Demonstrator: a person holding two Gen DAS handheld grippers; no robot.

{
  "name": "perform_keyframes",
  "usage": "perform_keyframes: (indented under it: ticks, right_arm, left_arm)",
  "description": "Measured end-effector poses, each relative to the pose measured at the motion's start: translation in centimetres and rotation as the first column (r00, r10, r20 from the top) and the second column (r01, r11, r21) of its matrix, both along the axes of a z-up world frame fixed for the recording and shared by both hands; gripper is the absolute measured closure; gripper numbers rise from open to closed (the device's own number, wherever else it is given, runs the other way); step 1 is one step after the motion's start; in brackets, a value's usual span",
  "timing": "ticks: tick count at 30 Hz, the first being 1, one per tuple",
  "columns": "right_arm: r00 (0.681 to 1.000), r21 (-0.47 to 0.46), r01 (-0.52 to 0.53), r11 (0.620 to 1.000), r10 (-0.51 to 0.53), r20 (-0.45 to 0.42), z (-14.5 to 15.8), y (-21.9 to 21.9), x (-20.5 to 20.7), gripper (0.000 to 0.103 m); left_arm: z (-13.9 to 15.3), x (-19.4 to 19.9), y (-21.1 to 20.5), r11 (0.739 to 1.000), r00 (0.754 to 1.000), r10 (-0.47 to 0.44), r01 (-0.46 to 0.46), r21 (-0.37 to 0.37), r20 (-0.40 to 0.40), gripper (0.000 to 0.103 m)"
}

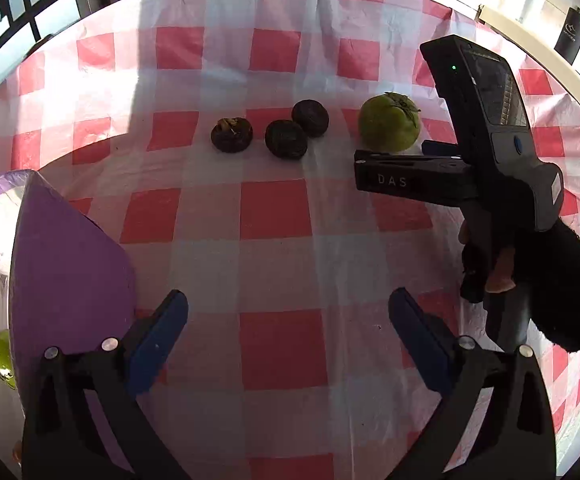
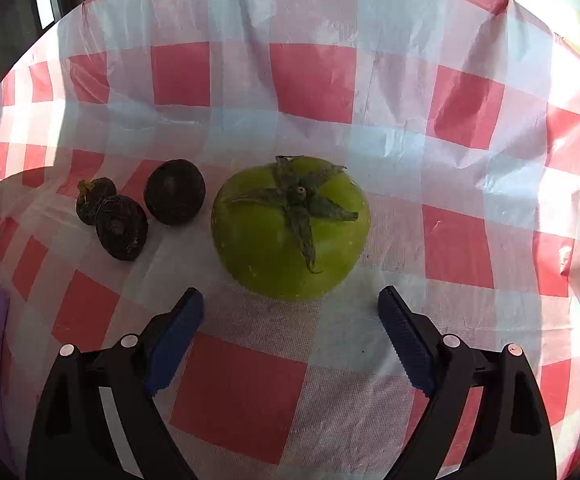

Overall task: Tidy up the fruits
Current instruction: 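Reach the right tool to the green apple while the left tool approaches the dark fruits, then grasp the green apple with the right tool while the left tool grasps a dark fruit, then carry the green apple and dark fruit over the white box with both tools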

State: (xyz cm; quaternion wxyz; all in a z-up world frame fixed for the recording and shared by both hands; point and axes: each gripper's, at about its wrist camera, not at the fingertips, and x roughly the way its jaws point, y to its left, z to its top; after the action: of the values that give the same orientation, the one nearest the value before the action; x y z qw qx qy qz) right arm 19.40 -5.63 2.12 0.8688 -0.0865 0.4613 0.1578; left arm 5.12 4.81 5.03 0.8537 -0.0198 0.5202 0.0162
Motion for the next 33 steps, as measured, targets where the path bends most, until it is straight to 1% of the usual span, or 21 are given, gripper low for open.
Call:
perform_keyframes:
  ticks: [3, 5, 6, 8, 11, 14, 16, 17, 19, 20, 21, 22, 23, 25, 28, 30, 33]
  right_arm:
    - [0.999, 0.024, -0.031, 0.999, 0.030, 0.018, 0.1, 0.3, 1.5, 0.021]
    - [0.999, 0.038, -0.036, 0.999, 0.035, 0.030, 0.2, 0.2, 2.0, 0.027]
    - [0.999, 0.043, -0.041, 0.998, 0.039, 0.038, 0.2, 0.2, 2.2, 0.035]
    - [0.999, 0.061, -0.036, 0.997, 0.034, 0.039, 0.2, -0.3, 2.4, 0.036]
    - [0.997, 0.099, 0.041, 0.994, -0.047, 0.054, 0.5, -2.6, 2.6, 0.037]
    - [0.987, 0.105, 0.144, 0.984, -0.151, 0.056, 0.6, -5.9, 2.3, 0.037]
    - [0.976, 0.127, 0.208, 0.970, -0.214, 0.031, 0.4, -8.3, 2.2, 0.036]
    - [0.973, 0.141, 0.223, 0.965, -0.229, 0.033, 0.5, -9.1, 2.1, 0.037]
    - [0.974, 0.154, 0.219, 0.964, -0.226, 0.031, 0.5, -9.8, 2.1, 0.036]
    - [0.974, 0.149, 0.218, 0.965, -0.225, 0.031, 0.5, -9.7, 2.1, 0.036]
    - [0.975, 0.139, 0.216, 0.967, -0.222, 0.032, 0.4, -9.6, 2.2, 0.036]
    - [0.975, 0.133, 0.214, 0.968, -0.220, 0.031, 0.4, -9.6, 2.3, 0.036]
    - [0.975, 0.132, 0.214, 0.968, -0.220, 0.031, 0.3, -9.6, 2.4, 0.036]
    - [0.975, 0.132, 0.214, 0.968, -0.220, 0.029, -0.2, -9.2, 3.2, 0.036]
    - [0.975, 0.126, 0.214, 0.969, -0.219, 0.029, -0.3, -8.6, 3.6, 0.036]
    - [0.976, 0.110, 0.212, 0.971, -0.216, 0.032, -0.5, -7.6, 3.0, 0.036]
    - [0.976, 0.098, 0.210, 0.973, -0.215, 0.034, -0.7, -7.1, 3.1, 0.036]
  left_arm:
    - [-1.7, 1.1, 0.1, 0.999, 0.999, 0.032, -0.032, 0.019, -0.033, 0.002]
    - [-2.6, 2.2, 0.3, 0.998, 0.998, 0.056, -0.055, 0.023, -0.037, 0.002]
    - [-3.0, 2.9, 0.4, 0.997, 0.997, 0.066, -0.066, 0.027, -0.035, 0.002]
    - [-3.5, 4.5, 0.5, 0.996, 0.996, 0.086, -0.085, 0.035, -0.020, 0.002]
    - [-3.9, 7.2, 0.5, 0.994, 0.995, 0.097, -0.098, 0.043, 0.023, 0.002]
    - [-4.2, 9.9, 0.4, 0.992, 0.993, 0.088, -0.094, 0.081, 0.076, 0.003]
    - [-4.5, 11.6, 0.4, 0.992, 0.992, 0.075, -0.084, 0.094, 0.100, 0.009]
    - [-4.7, 12.3, 0.4, 0.992, 0.993, 0.065, -0.075, 0.098, 0.103, 0.015]
    - [-4.8, 13.5, 0.5, 0.993, 0.991, 0.057, -0.069, 0.096, 0.124, 0.020]
    - [-4.9, 13.9, 0.5, 0.995, 0.990, 0.051, -0.062, 0.083, 0.133, 0.026]
    - [-4.8, 14.2, 0.5, 0.997, 0.989, 0.039, -0.048, 0.064, 0.139, 0.041]
    - [-4.8, 14.4, 0.4, 0.998, 0.989, 0.020, -0.028, 0.050, 0.144, 0.051]
    - [-4.7, 14.4, 0.0, 0.998, 0.989, 0.008, -0.018, 0.066, 0.146, 0.065]
    - [-4.7, 13.9, -0.4, 0.998, 0.990, -0.003, -0.007, 0.068, 0.141, 0.065]
    - [-4.7, 12.1, -0.3, 0.999, 0.992, 0.042, -0.045, 0.018, 0.123, 0.065]
    - [-4.7, 10.3, -0.3, 0.998, 0.993, 0.054, -0.052, -0.020, 0.108, 0.065]
    - [-4.6, 7.6, -1.0, 0.999, 0.996, 0.019, -0.015, -0.048, 0.082, 0.065]
